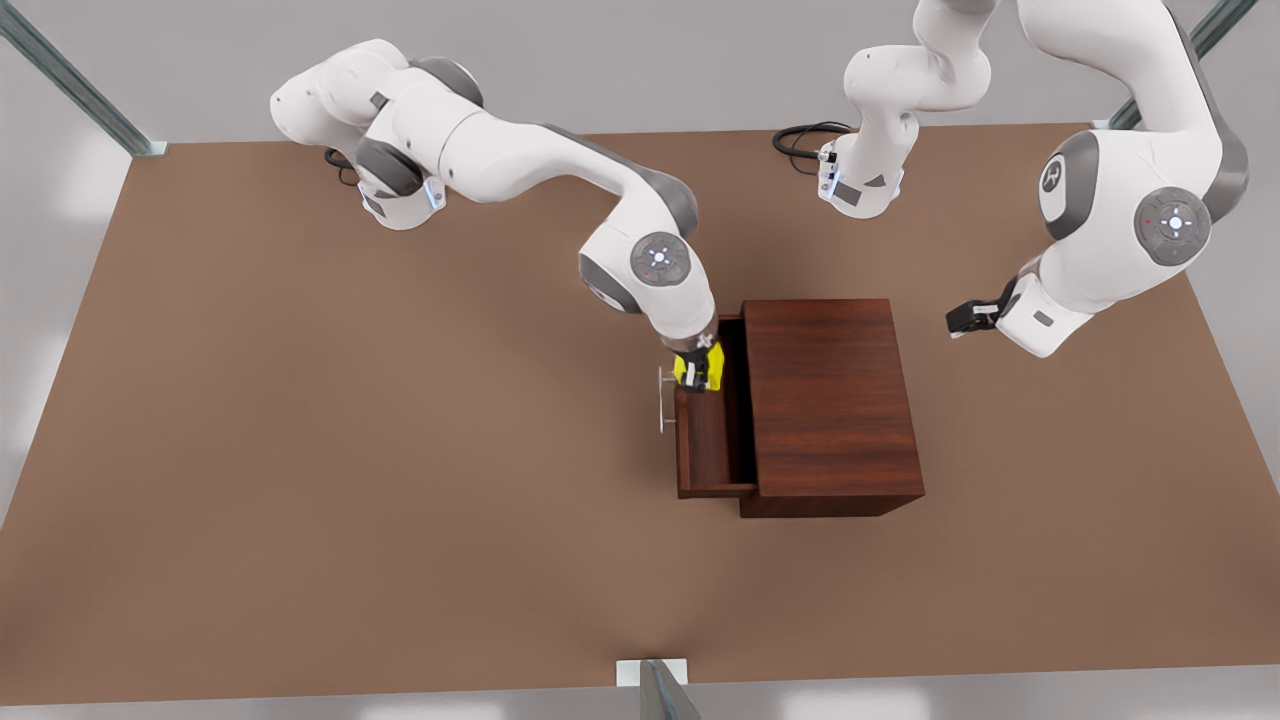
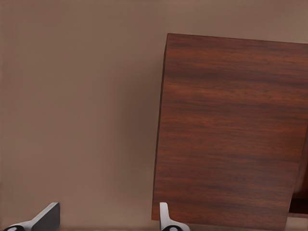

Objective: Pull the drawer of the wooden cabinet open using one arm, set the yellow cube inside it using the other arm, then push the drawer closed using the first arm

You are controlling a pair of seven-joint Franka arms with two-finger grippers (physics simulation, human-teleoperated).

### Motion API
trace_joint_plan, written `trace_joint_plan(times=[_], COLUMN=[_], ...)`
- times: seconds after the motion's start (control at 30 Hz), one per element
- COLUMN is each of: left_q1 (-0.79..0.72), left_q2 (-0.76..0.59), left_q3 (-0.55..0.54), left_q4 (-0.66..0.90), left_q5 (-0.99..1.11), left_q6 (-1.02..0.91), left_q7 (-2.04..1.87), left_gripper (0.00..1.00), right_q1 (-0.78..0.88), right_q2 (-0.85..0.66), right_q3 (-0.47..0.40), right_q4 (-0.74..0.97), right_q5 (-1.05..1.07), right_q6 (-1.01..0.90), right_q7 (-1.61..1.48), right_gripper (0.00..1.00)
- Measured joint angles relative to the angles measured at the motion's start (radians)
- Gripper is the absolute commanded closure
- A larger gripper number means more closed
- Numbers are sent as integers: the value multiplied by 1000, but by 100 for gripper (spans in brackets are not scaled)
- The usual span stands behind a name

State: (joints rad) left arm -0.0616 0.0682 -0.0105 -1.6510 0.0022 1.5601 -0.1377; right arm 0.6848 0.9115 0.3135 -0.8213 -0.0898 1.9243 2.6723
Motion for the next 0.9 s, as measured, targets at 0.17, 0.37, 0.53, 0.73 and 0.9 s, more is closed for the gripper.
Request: trace_joint_plan(times=[0.17,0.37,0.53,0.73,0.9], left_q1=[-2,-6,-8,-34,-215], left_q2=[0,0,0,29,41], left_q3=[0,-2,-2,-8,-10], left_q4=[0,0,0,111,202], left_q5=[0,0,0,-4,-5], left_q6=[2,3,3,2,-6], left_q7=[-1,-3,-4,-9,-50], left_gripper=[0,0,0,0,0], right_q1=[28,56,54,49,50], right_q2=[30,59,55,38,38], right_q3=[-38,-69,-72,-72,-66], right_q4=[18,28,26,25,19], right_q5=[-4,-8,-14,-17,-18], right_q6=[91,147,161,150,139], right_q7=[76,145,189,225,225], right_gripper=[40,40,0,0,0])
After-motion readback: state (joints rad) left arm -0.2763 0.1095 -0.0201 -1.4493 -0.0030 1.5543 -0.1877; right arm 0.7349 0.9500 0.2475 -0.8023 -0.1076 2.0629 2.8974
